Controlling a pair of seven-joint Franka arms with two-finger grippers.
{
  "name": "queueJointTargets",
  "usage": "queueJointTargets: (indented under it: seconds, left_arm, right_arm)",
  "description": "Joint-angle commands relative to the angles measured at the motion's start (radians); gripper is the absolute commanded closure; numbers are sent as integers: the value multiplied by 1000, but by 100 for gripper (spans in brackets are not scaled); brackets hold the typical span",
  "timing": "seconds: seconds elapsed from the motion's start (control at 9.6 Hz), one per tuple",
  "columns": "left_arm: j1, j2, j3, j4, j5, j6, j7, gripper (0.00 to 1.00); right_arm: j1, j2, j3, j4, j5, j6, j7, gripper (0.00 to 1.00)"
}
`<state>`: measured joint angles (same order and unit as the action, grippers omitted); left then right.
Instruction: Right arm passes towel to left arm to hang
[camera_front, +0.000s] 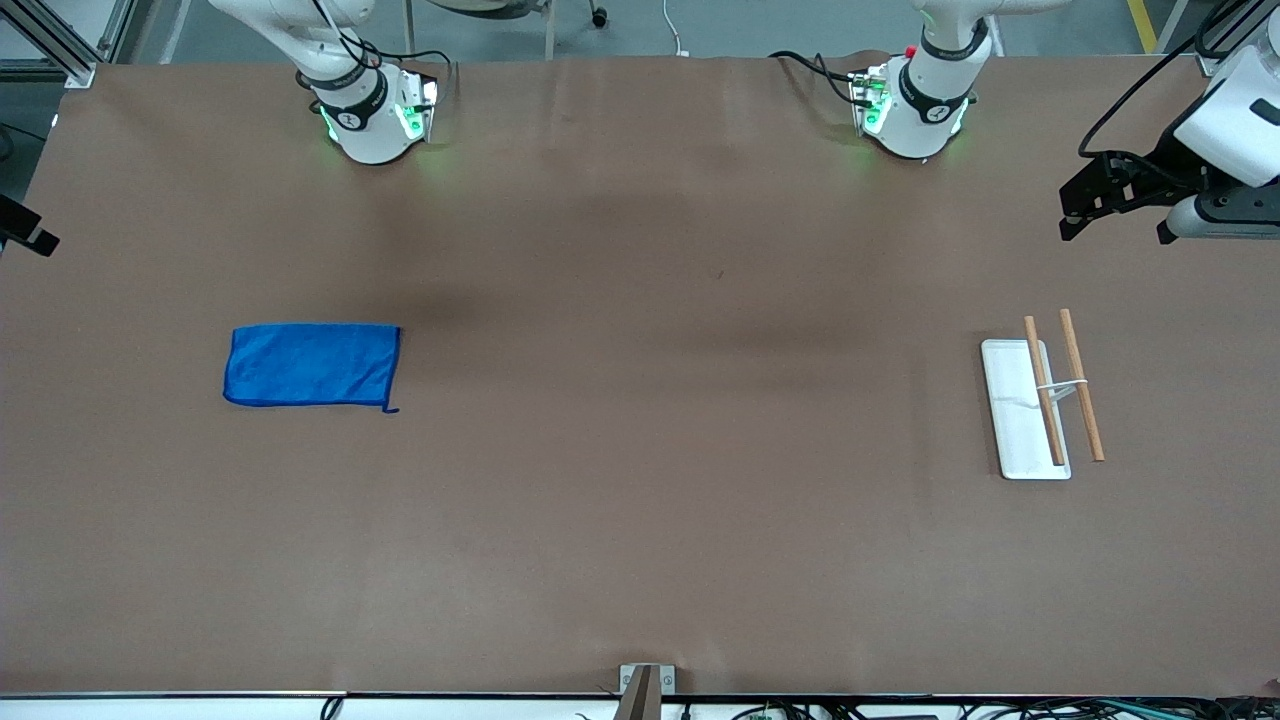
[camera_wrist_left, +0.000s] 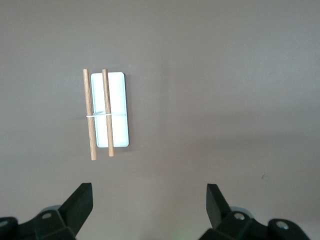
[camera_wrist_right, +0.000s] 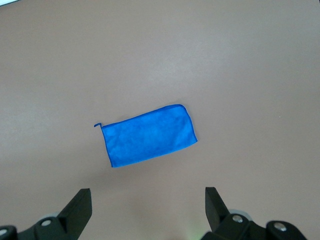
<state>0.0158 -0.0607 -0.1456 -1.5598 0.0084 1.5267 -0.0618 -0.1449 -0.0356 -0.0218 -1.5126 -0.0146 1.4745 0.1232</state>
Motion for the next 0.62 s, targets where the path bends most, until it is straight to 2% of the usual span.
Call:
queueJointTargets:
  seconds: [0.0, 0.31, 0.52]
  left_arm:
    - [-4, 12, -5, -17, 16, -17, 0, 0]
    - [1, 13, -3, 0, 15, -20, -1, 0]
    - [3, 24, 1, 12, 7, -20, 2, 0]
  right_arm:
    - [-13, -29, 6, -31, 10, 4, -11, 0]
    - [-13, -29, 6, -31, 12, 3, -11, 0]
    - [-12, -18, 6, -95, 10, 25, -28, 0]
